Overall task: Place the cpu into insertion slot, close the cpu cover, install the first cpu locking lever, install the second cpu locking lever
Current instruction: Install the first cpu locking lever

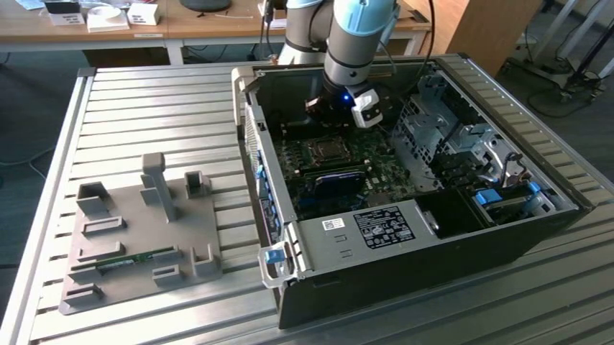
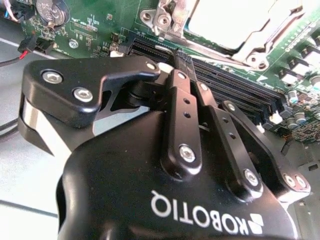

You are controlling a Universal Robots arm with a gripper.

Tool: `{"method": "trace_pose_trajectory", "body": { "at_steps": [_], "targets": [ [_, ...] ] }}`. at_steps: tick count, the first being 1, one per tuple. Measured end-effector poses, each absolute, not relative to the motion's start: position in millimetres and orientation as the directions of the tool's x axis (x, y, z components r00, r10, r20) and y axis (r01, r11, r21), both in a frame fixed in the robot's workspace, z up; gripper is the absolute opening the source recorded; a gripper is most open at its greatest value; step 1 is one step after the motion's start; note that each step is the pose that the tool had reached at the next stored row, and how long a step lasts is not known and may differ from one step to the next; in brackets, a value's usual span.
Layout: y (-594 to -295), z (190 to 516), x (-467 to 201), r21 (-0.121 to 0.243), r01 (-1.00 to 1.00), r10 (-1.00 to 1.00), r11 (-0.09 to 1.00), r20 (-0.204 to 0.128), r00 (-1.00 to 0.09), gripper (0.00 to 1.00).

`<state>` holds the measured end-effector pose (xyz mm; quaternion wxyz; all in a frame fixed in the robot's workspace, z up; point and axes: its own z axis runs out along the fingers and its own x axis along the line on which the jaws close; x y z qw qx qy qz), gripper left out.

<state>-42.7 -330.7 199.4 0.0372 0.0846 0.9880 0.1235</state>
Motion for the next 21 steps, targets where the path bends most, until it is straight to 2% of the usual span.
{"method": "trace_pose_trajectory", "body": {
  "at_steps": [21],
  "targets": [
    [-329.5,198.9,-48.6,0.245,0.215,0.237,0.945,-0.062,-0.970,0.11]
  ]
}}
